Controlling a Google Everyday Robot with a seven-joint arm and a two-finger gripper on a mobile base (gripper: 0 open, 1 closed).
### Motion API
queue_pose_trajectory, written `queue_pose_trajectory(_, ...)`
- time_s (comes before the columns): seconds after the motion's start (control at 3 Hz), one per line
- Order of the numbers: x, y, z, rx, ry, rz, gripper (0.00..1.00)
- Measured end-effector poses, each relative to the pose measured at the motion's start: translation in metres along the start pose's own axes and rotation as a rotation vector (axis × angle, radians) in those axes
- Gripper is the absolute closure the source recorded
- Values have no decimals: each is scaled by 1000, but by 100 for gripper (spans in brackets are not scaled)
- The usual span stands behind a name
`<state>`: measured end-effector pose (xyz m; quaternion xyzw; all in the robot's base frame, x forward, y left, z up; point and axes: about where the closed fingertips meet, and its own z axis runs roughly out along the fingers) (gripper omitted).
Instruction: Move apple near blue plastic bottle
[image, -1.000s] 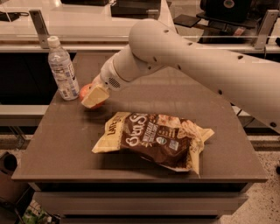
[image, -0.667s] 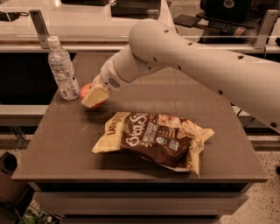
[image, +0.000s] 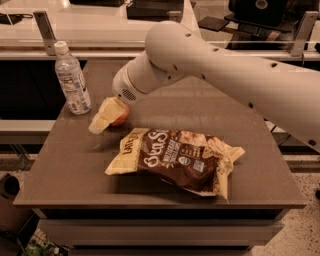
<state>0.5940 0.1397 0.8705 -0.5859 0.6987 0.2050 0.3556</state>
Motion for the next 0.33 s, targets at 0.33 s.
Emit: queue_pose_trajectory(0.33,0,0,0,0,0,0,0)
